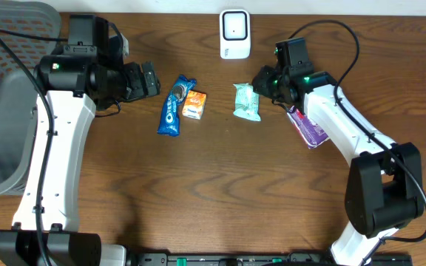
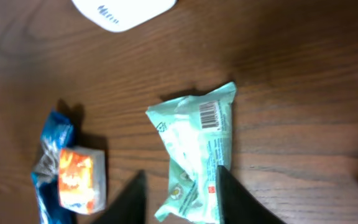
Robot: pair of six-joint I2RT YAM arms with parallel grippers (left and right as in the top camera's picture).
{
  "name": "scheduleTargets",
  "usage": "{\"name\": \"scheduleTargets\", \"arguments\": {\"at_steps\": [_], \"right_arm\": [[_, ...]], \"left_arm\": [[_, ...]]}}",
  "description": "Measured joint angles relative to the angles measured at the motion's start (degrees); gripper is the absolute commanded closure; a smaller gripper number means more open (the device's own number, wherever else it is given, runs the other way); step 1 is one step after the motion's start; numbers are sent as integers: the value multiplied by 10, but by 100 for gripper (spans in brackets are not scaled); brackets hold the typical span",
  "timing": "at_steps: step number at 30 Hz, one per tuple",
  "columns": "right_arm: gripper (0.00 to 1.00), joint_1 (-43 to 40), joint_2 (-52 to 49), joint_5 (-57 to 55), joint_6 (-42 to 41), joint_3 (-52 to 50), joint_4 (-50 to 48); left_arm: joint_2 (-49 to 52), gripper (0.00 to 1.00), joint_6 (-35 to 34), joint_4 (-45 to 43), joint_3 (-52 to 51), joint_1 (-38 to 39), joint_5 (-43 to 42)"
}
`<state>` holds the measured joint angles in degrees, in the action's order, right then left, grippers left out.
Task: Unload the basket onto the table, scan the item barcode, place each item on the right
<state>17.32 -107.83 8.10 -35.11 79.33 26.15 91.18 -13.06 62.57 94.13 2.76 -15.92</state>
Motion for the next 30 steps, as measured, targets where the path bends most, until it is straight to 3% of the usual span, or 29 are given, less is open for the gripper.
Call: {"name": "scheduleTargets", "arguments": {"at_steps": [5,17,30], "right_arm": [[99,9,-16,-31,29,0,16],[99,47,-99,-64,84,5,4],[99,50,-12,-71,98,9,39]], "left_arm": [[0,2,0,0,0,0,0],[0,2,0,0,0,0,0],[0,2,0,0,0,0,0]]}}
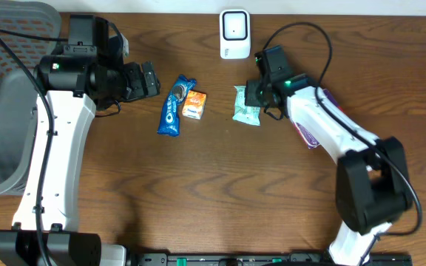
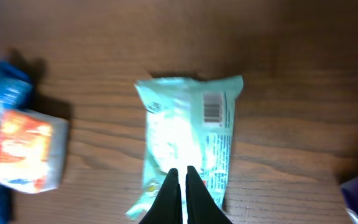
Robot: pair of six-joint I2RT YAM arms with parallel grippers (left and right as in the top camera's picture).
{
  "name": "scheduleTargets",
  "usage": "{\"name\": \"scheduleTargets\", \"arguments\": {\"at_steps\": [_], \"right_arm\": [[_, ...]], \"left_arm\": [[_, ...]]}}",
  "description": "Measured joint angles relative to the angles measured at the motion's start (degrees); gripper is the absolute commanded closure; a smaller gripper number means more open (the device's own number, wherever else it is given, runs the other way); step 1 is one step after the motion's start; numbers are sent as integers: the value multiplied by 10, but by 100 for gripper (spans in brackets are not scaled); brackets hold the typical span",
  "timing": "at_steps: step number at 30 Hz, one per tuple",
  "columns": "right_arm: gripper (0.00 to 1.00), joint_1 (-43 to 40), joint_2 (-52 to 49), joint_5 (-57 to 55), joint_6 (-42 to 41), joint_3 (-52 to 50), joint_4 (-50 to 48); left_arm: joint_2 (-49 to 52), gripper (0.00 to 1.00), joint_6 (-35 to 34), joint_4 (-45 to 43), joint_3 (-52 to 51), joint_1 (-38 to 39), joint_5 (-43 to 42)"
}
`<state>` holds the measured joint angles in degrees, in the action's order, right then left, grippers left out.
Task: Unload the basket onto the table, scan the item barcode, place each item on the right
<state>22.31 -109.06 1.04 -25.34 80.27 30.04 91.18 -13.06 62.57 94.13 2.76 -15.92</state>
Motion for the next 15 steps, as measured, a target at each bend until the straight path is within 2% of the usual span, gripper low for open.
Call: {"name": "scheduleTargets", "arguments": {"at_steps": [4,15], "right_arm": [[99,10,7,-6,0,3,9],[98,47,-78,-20,-21,3,57]], "left_arm": [[0,2,0,0,0,0,0],[0,2,0,0,0,0,0]]}}
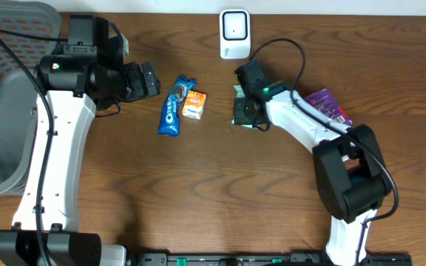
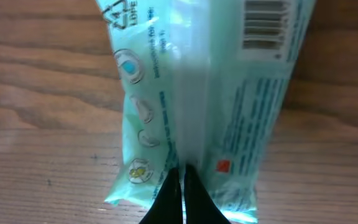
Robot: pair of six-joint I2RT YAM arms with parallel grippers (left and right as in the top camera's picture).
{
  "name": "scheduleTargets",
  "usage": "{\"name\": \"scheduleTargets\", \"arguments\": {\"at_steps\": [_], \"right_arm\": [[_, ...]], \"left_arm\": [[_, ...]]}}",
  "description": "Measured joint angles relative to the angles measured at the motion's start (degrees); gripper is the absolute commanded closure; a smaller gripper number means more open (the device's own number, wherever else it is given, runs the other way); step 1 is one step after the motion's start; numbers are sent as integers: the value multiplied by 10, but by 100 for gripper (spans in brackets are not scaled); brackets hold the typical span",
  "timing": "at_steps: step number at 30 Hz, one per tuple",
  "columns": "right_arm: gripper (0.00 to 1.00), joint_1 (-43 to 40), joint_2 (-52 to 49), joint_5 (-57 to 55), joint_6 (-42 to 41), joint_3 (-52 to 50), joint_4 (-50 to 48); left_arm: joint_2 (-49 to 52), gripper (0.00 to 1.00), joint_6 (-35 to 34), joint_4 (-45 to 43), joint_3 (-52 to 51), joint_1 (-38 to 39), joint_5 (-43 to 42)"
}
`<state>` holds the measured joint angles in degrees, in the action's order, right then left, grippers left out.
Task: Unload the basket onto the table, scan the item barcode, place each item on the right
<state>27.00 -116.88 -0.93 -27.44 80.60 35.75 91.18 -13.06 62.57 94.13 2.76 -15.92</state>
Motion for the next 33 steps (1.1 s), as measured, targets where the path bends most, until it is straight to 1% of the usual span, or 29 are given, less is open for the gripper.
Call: {"name": "scheduleTargets", "arguments": {"at_steps": [2,4,6,8,9,11,12,18,21,24,29,33], "right_arm": [[96,2,2,-2,-2,2,6],[92,1,2,-3,-4,8,20],[84,-2,6,-6,-4,19,44],[71,-10,18,-7,5,36,72],[59,-15,26,-8,12,44,85],[41,-35,54,-17,23,66,116],[37,-49,73,-25,28,77,127],[32,-151,174,-78,72,107,178],[16,-200,182,-91,89,108,206],[1,-238,172,-97,100,85,201],[1,-276,156,-81,135,22,143],[1,-326,150,16,191,-22,88]], "left_arm": [[0,2,0,0,0,0,0],[0,2,0,0,0,0,0],[0,2,0,0,0,0,0],[0,2,0,0,0,0,0],[0,2,0,0,0,0,0],[0,2,0,0,0,0,0],[0,2,0,0,0,0,0],[0,2,0,0,0,0,0],[0,2,0,0,0,0,0],[0,2,0,0,0,0,0],[0,2,0,0,0,0,0],[0,2,0,0,0,0,0]]}}
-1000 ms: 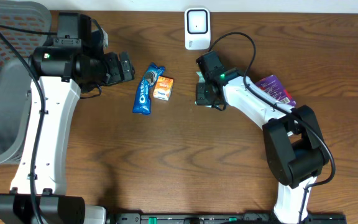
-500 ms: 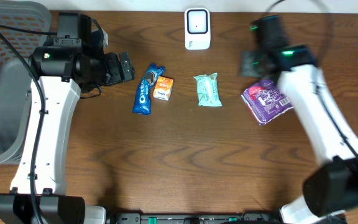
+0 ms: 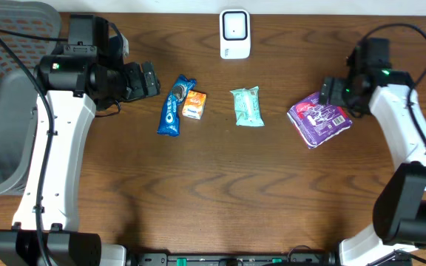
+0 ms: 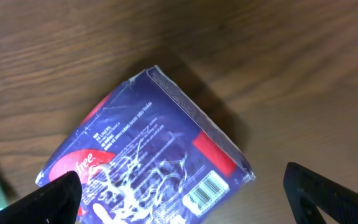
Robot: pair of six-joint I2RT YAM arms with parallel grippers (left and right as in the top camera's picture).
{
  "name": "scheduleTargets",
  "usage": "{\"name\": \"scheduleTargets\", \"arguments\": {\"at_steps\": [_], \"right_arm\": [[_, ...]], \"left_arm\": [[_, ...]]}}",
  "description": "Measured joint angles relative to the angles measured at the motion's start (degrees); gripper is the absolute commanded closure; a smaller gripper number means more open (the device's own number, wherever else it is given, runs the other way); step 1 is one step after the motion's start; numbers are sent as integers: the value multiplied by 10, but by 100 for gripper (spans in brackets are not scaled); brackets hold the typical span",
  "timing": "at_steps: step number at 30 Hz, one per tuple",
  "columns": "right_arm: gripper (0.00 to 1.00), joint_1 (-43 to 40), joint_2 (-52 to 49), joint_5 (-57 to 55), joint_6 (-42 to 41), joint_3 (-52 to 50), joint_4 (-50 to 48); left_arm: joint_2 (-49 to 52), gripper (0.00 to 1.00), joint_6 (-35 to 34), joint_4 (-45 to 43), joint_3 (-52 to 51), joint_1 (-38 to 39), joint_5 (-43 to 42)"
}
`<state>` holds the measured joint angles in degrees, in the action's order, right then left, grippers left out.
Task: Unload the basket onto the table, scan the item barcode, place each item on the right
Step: 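Grasp the pink pad pack with the right gripper and lift, then carry the pink pad pack toward the scanner beside the green wrapper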
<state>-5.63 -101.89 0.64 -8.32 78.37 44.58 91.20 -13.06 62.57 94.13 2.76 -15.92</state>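
Note:
The white barcode scanner [image 3: 234, 33] stands at the table's far edge. A mint-green packet [image 3: 247, 106] lies in front of it, with no gripper touching it. To the right lies a purple packet [image 3: 318, 118], filling the right wrist view [image 4: 148, 155] with its barcode [image 4: 213, 186] facing up. My right gripper [image 3: 336, 90] hovers over that packet's far right side, open wide [image 4: 185, 208], with one finger on each side of it. My left gripper [image 3: 150, 79] hangs at the left, away from the items.
A blue Oreo packet [image 3: 174, 106] and a small orange packet [image 3: 194, 104] lie side by side left of the mint packet. A grey mesh basket sits at the table's left edge.
My right gripper was shut with its tips on the mint-green packet. It is now far to the right, open over the purple packet. The mint packet lies free.
My right gripper first stood open over the mint-green packet's near end. It was then shut with its tips on the packet, then lower and further left, still shut. Now it is open above the purple packet. The left arm has not moved.

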Motion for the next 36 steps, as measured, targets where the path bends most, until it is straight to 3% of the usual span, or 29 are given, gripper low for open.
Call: {"name": "scheduleTargets", "arguments": {"at_steps": [8,13,17,19,22,28,32,36], "right_arm": [[2,-104,-50,208,103,-29,-21],[27,-121,-122,305,150,-36,-23],[36,-120,-150,362,162,-36,-21],[49,-120,-150,372,161,-36,-19],[69,-120,-148,384,156,-36,-20],[87,-118,-89,378,136,-43,-18],[88,-99,-9,310,103,-43,-19],[85,-46,72,170,57,-43,-12]], "left_arm": [[0,2,0,0,0,0,0],[0,2,0,0,0,0,0],[0,2,0,0,0,0,0],[0,2,0,0,0,0,0],[0,2,0,0,0,0,0],[0,2,0,0,0,0,0],[0,2,0,0,0,0,0],[0,2,0,0,0,0,0]]}}
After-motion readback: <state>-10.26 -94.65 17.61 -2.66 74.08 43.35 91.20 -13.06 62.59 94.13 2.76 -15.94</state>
